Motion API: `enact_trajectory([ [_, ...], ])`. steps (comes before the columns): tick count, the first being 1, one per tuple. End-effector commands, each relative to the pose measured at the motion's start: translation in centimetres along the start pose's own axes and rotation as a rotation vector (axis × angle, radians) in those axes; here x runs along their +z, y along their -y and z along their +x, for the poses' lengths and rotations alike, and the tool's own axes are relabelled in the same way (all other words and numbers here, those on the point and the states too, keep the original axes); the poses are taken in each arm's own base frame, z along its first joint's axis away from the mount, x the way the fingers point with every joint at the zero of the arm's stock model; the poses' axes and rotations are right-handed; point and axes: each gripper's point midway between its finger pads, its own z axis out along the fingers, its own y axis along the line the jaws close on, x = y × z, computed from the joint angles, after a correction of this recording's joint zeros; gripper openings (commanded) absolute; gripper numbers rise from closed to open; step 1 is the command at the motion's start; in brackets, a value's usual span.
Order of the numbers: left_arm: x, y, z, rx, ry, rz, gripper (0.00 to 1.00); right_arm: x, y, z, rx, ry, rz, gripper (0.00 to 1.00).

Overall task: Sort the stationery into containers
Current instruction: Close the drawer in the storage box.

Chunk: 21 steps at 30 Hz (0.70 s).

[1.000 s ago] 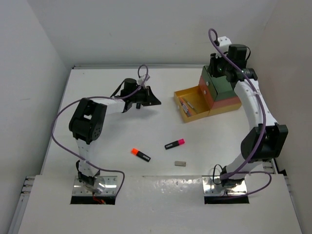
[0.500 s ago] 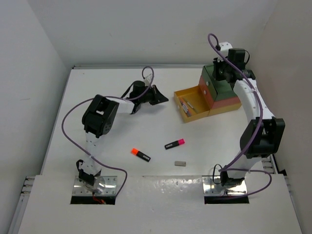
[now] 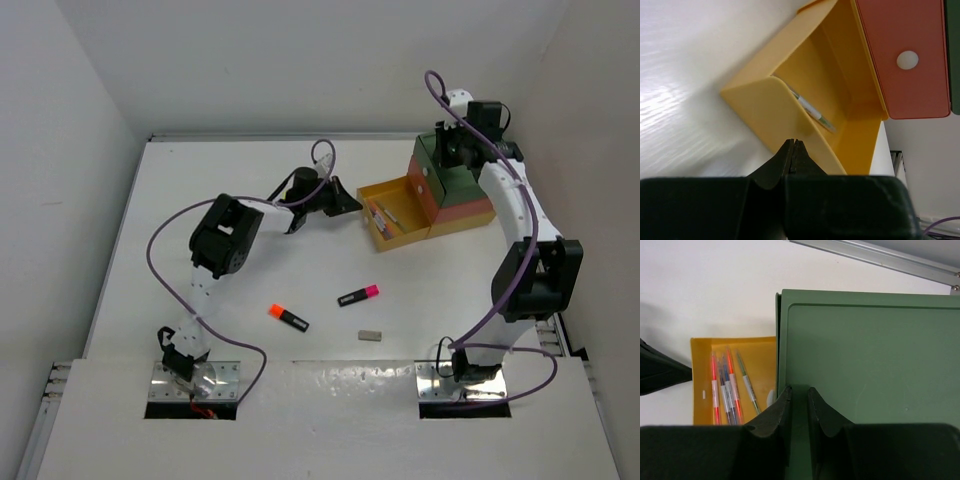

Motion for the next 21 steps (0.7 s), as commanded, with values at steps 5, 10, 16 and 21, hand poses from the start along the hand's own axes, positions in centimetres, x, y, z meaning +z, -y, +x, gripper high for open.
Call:
enact_trajectory([
  [5, 1.8, 2.8, 1.5, -0.023, -0.017, 0.077, 0.00, -0.2, 0.0, 3.2, 0.047, -0.127, -0.052, 0.17],
  [10, 2.6, 3.6, 1.5, -0.018, -0.001, 0.117, 0.00, -0.3, -0.4, 3.9, 0.073, -0.150, -0.080, 0.16],
  [16, 4.1, 5.6, 1.2, 0.016, 0.006, 0.195, 0.00, -0.7, -0.9, 5.1, 0.091, -0.188, -0.112, 0.15],
  [21, 6.0, 6.6, 2.0, 0.029, -0.011, 0.243, 0.00, -1.0, -1.4, 5.5, 0.103, -0.210, -0.141, 0.14],
])
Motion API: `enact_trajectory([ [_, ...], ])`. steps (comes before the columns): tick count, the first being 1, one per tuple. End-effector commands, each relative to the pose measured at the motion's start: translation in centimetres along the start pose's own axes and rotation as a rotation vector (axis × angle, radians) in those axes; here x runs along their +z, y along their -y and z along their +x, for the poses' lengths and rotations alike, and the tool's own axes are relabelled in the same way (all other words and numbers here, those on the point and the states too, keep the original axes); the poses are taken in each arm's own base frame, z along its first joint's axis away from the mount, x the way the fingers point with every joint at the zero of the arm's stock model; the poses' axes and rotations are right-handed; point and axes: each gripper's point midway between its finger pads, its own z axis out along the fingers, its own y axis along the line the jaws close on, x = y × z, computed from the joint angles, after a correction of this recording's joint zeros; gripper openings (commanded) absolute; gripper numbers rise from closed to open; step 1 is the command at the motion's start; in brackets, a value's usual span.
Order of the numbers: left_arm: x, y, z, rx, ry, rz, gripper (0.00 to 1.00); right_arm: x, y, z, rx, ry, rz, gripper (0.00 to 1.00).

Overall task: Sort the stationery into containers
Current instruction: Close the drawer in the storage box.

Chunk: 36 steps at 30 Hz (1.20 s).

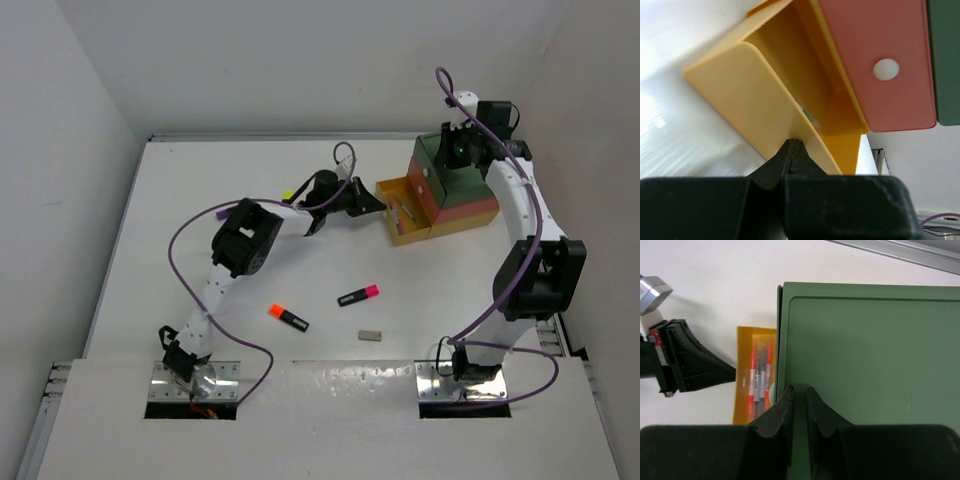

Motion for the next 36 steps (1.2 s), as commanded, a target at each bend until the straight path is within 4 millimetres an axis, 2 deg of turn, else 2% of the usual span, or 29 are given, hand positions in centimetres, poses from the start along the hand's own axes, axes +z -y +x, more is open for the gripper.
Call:
enact_trajectory([
  [1, 1.9, 2.9, 0.5, 0.045, -0.001, 0.110, 0.00, -0.3, -1.4, 4.9, 0.073, -0.189, -0.068, 0.14],
  [3, 2.6, 3.9, 0.8, 0.060, -0.004, 0.144, 0.00, -0.5, -1.6, 5.0, 0.084, -0.203, -0.081, 0.14],
  [4, 2.9, 3.3, 1.4, 0.054, -0.011, 0.143, 0.00, -0.5, -1.9, 5.1, 0.088, -0.209, -0.096, 0.14],
  [5, 3.2, 3.7, 1.5, 0.057, -0.009, 0.162, 0.00, -0.6, -2.0, 5.0, 0.092, -0.209, -0.104, 0.14],
  [7, 3.9, 4.5, 1.2, 0.069, 0.000, 0.190, 0.00, -0.8, -2.4, 5.4, 0.103, -0.231, -0.122, 0.13],
  [8, 4.3, 4.0, 1.7, 0.065, -0.006, 0.191, 0.00, -0.9, -2.7, 5.5, 0.108, -0.235, -0.139, 0.12],
  [9, 4.7, 4.6, 1.3, 0.074, 0.003, 0.208, 0.00, -1.0, -3.0, 5.9, 0.113, -0.253, -0.152, 0.12],
  [10, 5.0, 4.0, 1.7, 0.069, 0.000, 0.207, 0.00, -1.1, -3.2, 6.1, 0.115, -0.260, -0.165, 0.11],
  [12, 5.5, 4.8, 1.3, 0.080, 0.015, 0.235, 0.00, -1.3, -3.8, 6.5, 0.125, -0.286, -0.199, 0.10],
  [15, 6.4, 4.4, 2.0, 0.078, 0.010, 0.239, 0.00, -1.6, -4.4, 7.1, 0.139, -0.311, -0.231, 0.10],
  [20, 7.9, 5.0, 3.1, 0.092, 0.008, 0.270, 0.00, -1.3, -4.3, 7.7, 0.147, -0.335, -0.240, 0.09],
  [21, 8.0, 4.6, 3.3, 0.088, 0.006, 0.263, 0.00, -1.3, -4.2, 7.8, 0.150, -0.337, -0.237, 0.09],
  [27, 8.9, 4.8, 3.0, 0.102, 0.048, 0.269, 0.00, -1.0, -3.9, 7.0, 0.159, -0.327, -0.232, 0.09],
  [33, 8.9, 4.6, 2.3, 0.105, 0.069, 0.262, 0.11, -0.6, -3.5, 6.8, 0.170, -0.325, -0.224, 0.09],
  [36, 8.0, 4.9, 1.6, 0.095, 0.082, 0.273, 0.24, -0.5, -3.3, 6.5, 0.172, -0.312, -0.214, 0.11],
])
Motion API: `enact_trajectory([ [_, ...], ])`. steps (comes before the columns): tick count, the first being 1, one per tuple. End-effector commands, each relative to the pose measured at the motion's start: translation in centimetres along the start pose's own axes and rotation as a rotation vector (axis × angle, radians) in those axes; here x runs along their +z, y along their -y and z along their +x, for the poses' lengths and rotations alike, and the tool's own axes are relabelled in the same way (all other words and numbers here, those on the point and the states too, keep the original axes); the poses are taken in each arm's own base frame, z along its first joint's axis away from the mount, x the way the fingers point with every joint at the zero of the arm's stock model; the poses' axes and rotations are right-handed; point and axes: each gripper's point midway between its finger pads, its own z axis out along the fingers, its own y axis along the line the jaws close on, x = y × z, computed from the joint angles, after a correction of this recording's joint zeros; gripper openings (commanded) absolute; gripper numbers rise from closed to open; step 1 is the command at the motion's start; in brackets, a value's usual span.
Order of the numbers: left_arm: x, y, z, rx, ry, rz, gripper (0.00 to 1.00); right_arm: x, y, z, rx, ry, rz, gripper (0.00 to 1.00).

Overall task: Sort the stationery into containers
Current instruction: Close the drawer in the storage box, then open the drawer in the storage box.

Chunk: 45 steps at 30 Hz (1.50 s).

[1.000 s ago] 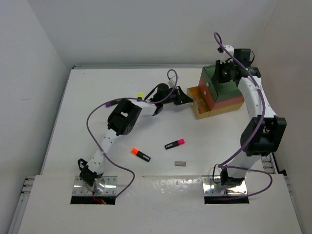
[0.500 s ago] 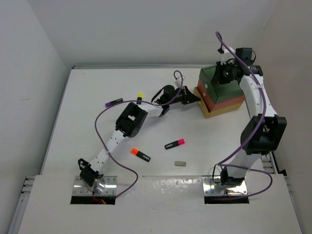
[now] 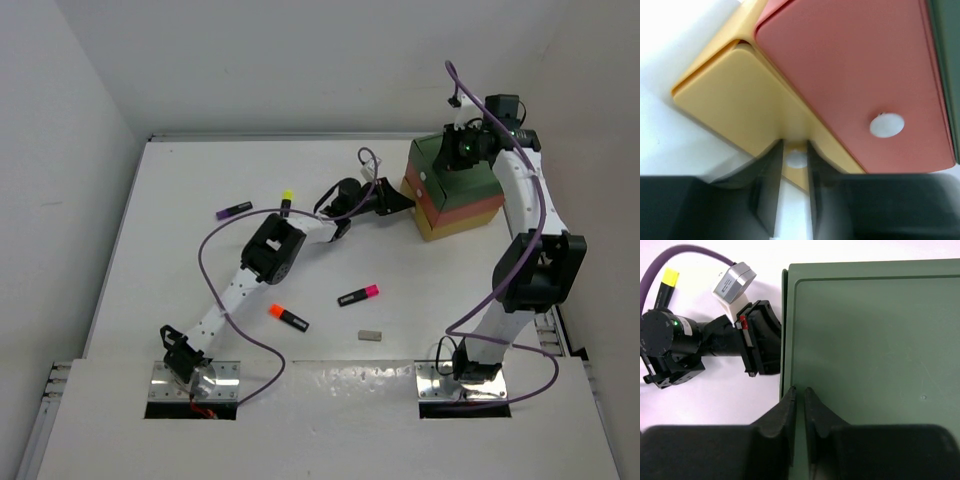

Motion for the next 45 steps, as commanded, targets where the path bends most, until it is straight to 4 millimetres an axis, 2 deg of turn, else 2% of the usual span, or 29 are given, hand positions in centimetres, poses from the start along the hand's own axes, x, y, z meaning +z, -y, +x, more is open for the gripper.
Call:
enact_trajectory([
  [1, -0.1, 2.4, -0.2, 0.016, 0.019, 0.062, 0.35, 1.5, -1.0, 5.1, 0.109, -0.188, -0.047, 0.16],
  [2, -0.4, 3.8, -1.3, 0.026, 0.037, 0.086, 0.40, 1.4, -0.9, 4.9, 0.106, -0.179, -0.042, 0.19],
  [4, -1.9, 3.3, -1.8, 0.046, 0.038, 0.081, 0.48, 1.3, -0.6, 4.2, 0.096, -0.163, -0.025, 0.27],
  [5, -2.9, 3.6, -2.6, 0.067, 0.045, 0.069, 0.50, 1.2, -0.4, 3.5, 0.091, -0.148, -0.016, 0.35],
  [8, -4.9, 4.8, -4.5, 0.094, 0.075, 0.054, 0.52, 1.0, 0.1, 2.4, 0.083, -0.120, 0.007, 0.40],
  [12, -6.7, 5.7, -6.0, 0.103, 0.097, 0.031, 0.50, 0.8, 0.8, 1.7, 0.070, -0.092, 0.041, 0.41],
  [13, -7.1, 6.7, -6.8, 0.111, 0.110, 0.039, 0.50, 0.8, 0.9, 1.5, 0.065, -0.083, 0.048, 0.41],
  [17, -7.9, 7.2, -7.2, 0.089, 0.106, 0.032, 0.45, 0.5, 0.8, 1.0, 0.084, -0.060, 0.058, 0.42],
  [21, -6.8, 8.1, -6.6, 0.056, 0.070, 0.072, 0.47, 0.4, 0.9, 0.9, 0.084, -0.051, 0.063, 0.41],
  [22, -6.8, 7.6, -6.1, 0.040, 0.051, 0.061, 0.48, 0.4, 0.8, 1.0, 0.082, -0.054, 0.064, 0.40],
  [23, -6.2, 8.4, -6.3, 0.038, 0.049, 0.083, 0.49, 0.4, 0.8, 0.9, 0.081, -0.052, 0.064, 0.40],
  [26, -5.2, 9.2, -5.8, 0.040, 0.042, 0.103, 0.52, 0.5, 0.6, 0.9, 0.076, -0.051, 0.062, 0.37],
  [30, -4.0, 8.9, -4.4, 0.024, 0.017, 0.113, 0.53, 0.9, 0.2, 1.0, 0.056, -0.057, 0.063, 0.32],
  [34, -2.7, 9.1, -4.1, 0.024, 0.022, 0.125, 0.52, 1.3, -0.1, 1.4, 0.039, -0.072, 0.071, 0.27],
  [40, -1.8, 8.5, -2.4, 0.000, -0.004, 0.116, 0.52, 1.4, -0.2, 1.2, 0.006, -0.082, 0.068, 0.24],
  [45, -1.2, 8.3, -2.1, -0.014, 0.000, 0.114, 0.52, 1.3, -0.2, 1.2, 0.003, -0.087, 0.067, 0.23],
])
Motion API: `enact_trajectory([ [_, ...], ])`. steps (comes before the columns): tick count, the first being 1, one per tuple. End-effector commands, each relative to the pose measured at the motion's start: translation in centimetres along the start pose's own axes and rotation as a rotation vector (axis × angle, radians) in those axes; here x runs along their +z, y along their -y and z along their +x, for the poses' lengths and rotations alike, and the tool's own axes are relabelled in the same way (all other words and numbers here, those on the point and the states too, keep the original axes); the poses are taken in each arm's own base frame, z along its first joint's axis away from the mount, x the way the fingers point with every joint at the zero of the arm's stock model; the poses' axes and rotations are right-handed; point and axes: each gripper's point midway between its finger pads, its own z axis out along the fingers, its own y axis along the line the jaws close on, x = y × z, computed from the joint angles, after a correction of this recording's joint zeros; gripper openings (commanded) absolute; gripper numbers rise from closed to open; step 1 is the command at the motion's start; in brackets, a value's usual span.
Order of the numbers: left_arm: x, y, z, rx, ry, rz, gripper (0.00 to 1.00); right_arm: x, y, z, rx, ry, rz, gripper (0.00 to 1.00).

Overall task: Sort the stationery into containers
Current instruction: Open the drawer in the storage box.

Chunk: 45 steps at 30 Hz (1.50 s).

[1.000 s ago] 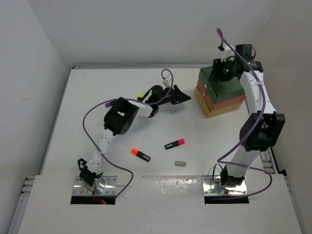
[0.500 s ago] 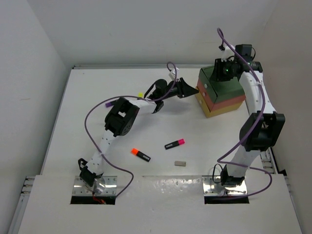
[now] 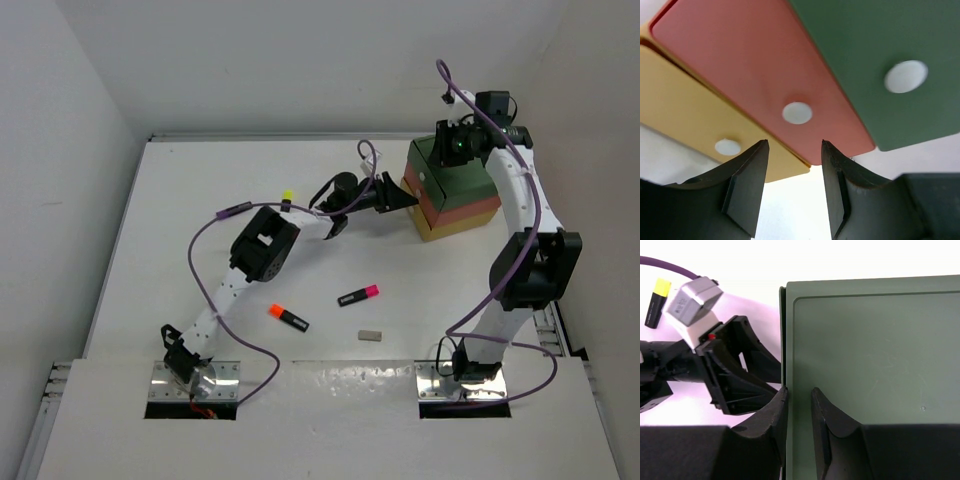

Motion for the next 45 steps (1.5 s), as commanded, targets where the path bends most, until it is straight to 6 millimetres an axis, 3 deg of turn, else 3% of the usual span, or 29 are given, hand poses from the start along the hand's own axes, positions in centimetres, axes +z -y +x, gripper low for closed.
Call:
enact_trajectory([
  [1, 1.1, 2.0, -1.1, 0.023, 0.033, 0.054, 0.53, 0.6, -0.1, 2.4, 0.000, -0.099, 0.004, 0.23],
  [12, 2.1, 2.1, -1.9, 0.038, 0.064, 0.067, 0.55, 0.5, -0.9, 2.1, -0.006, -0.105, -0.015, 0.29],
  [21, 2.9, 1.5, -1.4, 0.033, 0.073, 0.055, 0.54, 0.5, -1.1, 2.1, -0.009, -0.112, -0.016, 0.28],
  [26, 3.3, 1.8, -1.6, 0.045, 0.085, 0.062, 0.49, 0.6, -0.9, 2.3, -0.007, -0.118, -0.014, 0.24],
  [36, 3.3, 2.7, -2.3, 0.056, 0.103, 0.081, 0.49, 0.7, -1.0, 2.8, -0.006, -0.124, -0.016, 0.10],
  [45, 3.4, 3.6, -3.0, 0.068, 0.120, 0.096, 0.44, 0.6, -0.9, 3.0, -0.002, -0.126, -0.015, 0.04],
])
